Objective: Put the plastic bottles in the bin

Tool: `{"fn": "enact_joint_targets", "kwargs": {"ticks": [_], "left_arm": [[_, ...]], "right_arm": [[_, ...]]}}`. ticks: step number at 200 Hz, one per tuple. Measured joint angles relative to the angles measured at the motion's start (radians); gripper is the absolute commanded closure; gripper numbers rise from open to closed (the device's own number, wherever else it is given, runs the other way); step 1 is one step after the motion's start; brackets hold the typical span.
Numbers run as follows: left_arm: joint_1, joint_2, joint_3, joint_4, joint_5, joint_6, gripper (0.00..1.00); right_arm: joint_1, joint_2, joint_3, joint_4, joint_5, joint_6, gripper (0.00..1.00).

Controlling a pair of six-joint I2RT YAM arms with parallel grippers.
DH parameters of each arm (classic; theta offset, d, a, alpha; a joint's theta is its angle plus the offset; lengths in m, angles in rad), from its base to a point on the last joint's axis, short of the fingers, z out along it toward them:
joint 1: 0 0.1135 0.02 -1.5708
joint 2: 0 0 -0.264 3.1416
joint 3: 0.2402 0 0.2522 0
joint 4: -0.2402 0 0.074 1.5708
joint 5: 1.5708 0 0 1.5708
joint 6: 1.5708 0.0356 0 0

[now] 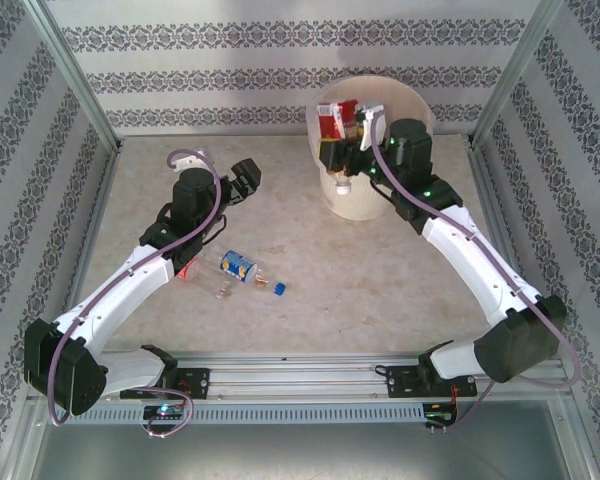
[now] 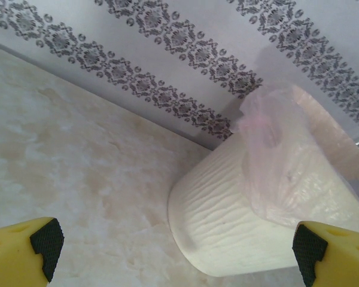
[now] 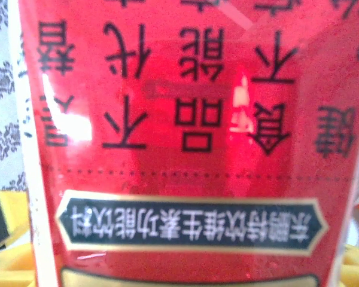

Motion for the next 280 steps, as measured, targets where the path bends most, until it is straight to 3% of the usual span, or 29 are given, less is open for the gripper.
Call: {"fn": "enact_joint_targets", "kwargs": {"ticks": [72,139,153,181,280], "left_arm": [[0.002,-0.001,-0.047,-0.029,-0.089,-0.009,0.00],[0.025,0.067,-0.006,-0.192,-0.089,-0.017,0.00],[0.037,0.077,0.010,-0.224,-0.082,-0.023,0.00],[0.053,0.091,0.024,-0.249,-0.056,-0.030,0.00],[0.077,0.130,0.032,-0.290,-0.002,-0.063,0.00]], "right_arm": [[-0.138,0.193,0.401,-0.182,0.002,-0.076,0.57],[-0.222,0.495,0.822,-0.539,0.100,-0.142,0.49],[-0.219,0.526,0.853,-0.595,0.119,-0.144,0.42],[-0.215,0.564,0.881,-0.684,0.132,-0.161,0.18],[-0.204,0.493,0.775,-0.663,0.135,-0.190,0.04]]}}
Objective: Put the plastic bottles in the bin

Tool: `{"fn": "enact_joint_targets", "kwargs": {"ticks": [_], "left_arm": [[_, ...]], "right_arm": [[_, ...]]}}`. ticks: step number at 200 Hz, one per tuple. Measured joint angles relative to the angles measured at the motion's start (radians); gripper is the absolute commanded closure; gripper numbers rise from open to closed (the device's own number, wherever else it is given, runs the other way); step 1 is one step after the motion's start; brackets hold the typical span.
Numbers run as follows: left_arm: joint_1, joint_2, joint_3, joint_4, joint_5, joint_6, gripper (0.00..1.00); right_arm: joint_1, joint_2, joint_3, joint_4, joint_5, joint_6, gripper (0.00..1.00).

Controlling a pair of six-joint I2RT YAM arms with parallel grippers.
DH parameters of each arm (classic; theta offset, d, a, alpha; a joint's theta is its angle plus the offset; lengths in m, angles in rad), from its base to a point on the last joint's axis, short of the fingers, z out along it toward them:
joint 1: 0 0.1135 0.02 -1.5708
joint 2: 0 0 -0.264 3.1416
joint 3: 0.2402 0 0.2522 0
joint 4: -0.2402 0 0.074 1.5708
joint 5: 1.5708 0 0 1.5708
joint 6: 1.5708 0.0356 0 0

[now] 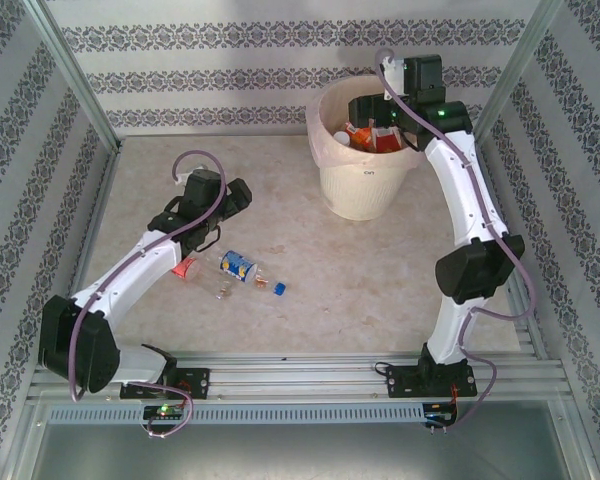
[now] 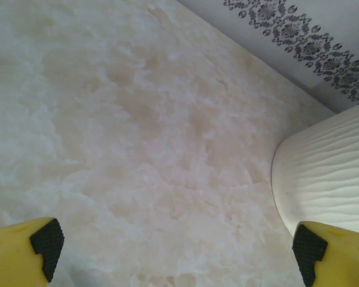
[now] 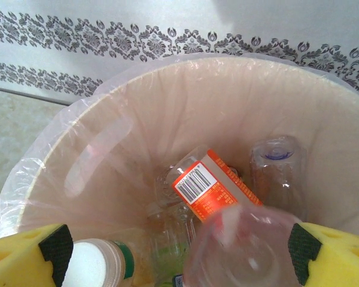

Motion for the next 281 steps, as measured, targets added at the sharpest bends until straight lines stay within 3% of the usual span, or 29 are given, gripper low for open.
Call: {"fn": "enact_joint_targets", "kwargs": {"ticks": [77,116,179,219,281], "left_arm": [[0.020,0.041,0.021,-0.051,0.016,-0.051,0.00],[0.055,0.041,0.021,-0.126,-0.024,-0.095,0.00],[0.150,-0.027,0.008,-0.235,-0.093,-0.162,0.00],[0.202,-0.104,-0.025,-0.280,-0.138,-0.183,0.00],[0.307,-0.194,-0.106,-0.321,-0.169,-0.199,0.00]], "right_arm": [[0.040,-0.115,-0.162,0.115,0.066,0.011,0.02],[0.074,-0.224,-0.326,0.233,0.057,0.014,0.02],[0.349,-0.377,-0.624,0.479,0.039,-0.071,0.02],[0.505,-0.300,-0.711,0.506,0.040,-0.110,0.02],[0.686,0.021,-0.667,0.470,0.040,-0.055,0.09]]}}
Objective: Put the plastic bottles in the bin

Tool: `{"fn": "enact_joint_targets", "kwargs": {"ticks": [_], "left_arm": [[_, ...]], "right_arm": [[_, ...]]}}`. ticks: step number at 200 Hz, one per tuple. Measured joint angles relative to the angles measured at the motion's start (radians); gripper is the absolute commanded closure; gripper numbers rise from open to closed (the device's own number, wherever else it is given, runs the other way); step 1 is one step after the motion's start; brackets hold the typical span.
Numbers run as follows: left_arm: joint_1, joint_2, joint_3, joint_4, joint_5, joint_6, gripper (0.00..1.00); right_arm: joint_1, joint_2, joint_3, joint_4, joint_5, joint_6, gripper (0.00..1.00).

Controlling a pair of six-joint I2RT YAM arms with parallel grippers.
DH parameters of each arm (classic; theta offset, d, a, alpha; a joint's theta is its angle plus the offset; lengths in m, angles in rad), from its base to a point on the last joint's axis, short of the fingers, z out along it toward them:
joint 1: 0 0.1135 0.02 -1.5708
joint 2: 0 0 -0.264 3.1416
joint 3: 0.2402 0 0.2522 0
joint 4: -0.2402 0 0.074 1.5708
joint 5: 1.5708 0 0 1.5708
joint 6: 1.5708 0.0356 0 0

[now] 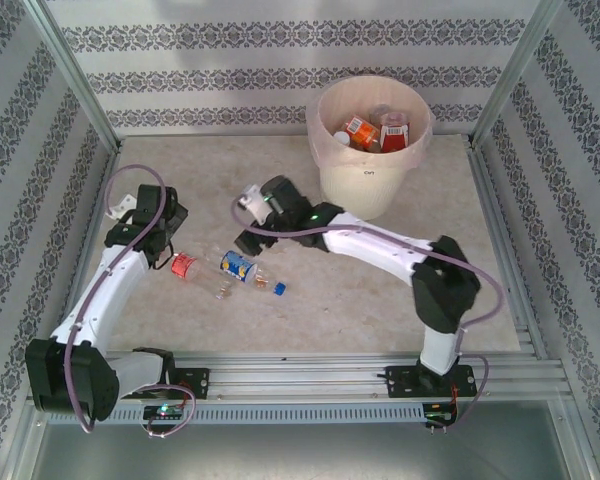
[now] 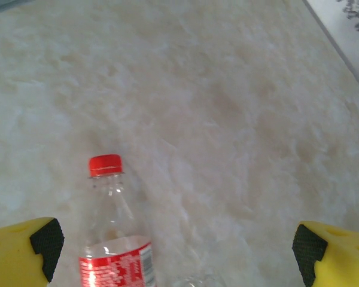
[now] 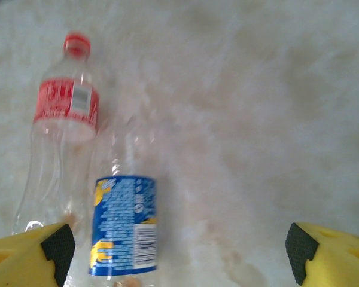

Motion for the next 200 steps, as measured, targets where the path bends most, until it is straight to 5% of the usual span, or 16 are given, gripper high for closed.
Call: {"fn": "enact_joint_targets", "kwargs": {"ticks": [56,157,200], "left_arm": [[0.024,-0.019,-0.046,-0.007,0.014,-0.006,0.00],[0.030,0.041,-0.118,-0.006,0.097,-0.066,0.00],[0.030,0.088,-0.147,0.018,0.155,-0.079,0.00]], "right_arm": [[0.020,0.232,0.165,-0.105,0.021,0.083,0.10],[0.043,0.246,0.175,-0.104,-0.093,0.080,0.07],[0.071,0.286,0.202,-0.115,-0.035,0.071,0.16]]}}
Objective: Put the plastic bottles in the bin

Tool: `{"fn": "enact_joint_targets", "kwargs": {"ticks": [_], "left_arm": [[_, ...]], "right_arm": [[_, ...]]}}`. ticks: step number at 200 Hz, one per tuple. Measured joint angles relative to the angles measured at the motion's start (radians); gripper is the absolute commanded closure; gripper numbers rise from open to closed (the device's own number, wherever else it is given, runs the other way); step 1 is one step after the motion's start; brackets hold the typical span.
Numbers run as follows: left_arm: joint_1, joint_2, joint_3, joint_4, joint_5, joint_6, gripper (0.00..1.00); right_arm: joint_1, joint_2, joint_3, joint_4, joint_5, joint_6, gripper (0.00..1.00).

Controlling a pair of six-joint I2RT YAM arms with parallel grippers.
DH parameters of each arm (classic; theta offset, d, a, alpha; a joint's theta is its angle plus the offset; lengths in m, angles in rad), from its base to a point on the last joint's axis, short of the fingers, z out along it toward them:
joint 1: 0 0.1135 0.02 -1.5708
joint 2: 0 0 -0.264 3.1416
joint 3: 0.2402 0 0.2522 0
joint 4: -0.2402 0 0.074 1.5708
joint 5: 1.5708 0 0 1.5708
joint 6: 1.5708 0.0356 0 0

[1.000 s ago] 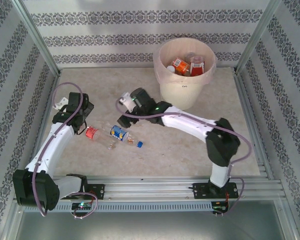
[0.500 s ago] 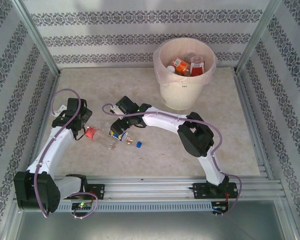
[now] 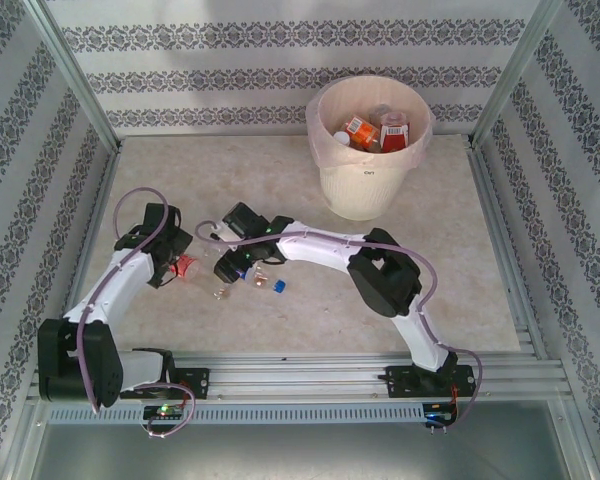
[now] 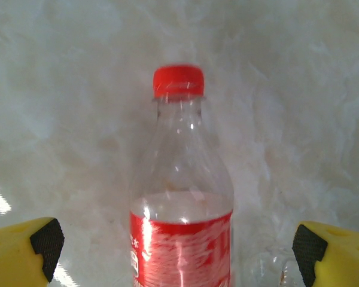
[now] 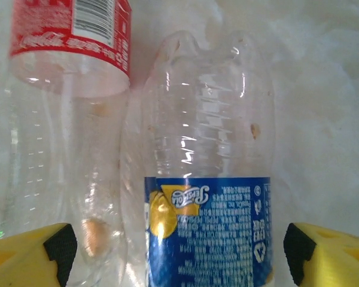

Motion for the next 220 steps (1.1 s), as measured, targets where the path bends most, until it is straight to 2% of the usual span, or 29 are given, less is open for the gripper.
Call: {"fn": "enact_joint_targets", "kwargs": {"ticks": [31,62,106,135,169,189,220], "left_arm": [[0.000,0.042,-0.018,0.054,0.066,-0.001,0.00],[-0.014,0.096,-0.028,0.092,0.109,-0.004,0.00],[-0.069,0.213,-0.013,0.124,0.154,0.003,0.00],[-0.114,0.286,0.030,0.148,0.189,0.008,0.00],[-0.171,0.351,0.099,0.181,0.208,0.016,0.00],[-0.193,0.392,0.138,0.188,0.221,0.032,0.00],[-0.209,0.441,0.179,0.185,0.217,0.061,0.00]], "right_arm": [[-0.001,0.038,0.007,-0.036,0.112,0.002,0.26],[-0.020,0.034,-0.014,-0.042,0.197,0.022,0.40],[-0.105,-0.158,-0.230,0.003,0.247,0.060,0.47],[-0.212,-0.379,-0.286,0.032,0.216,0.064,0.47],[-0.365,-0.614,-0.229,0.129,0.121,0.091,0.47],[-0.443,-0.659,-0.155,0.191,0.073,0.109,0.47],[-0.534,-0.627,-0.033,0.236,0.031,0.143,0.47]]}}
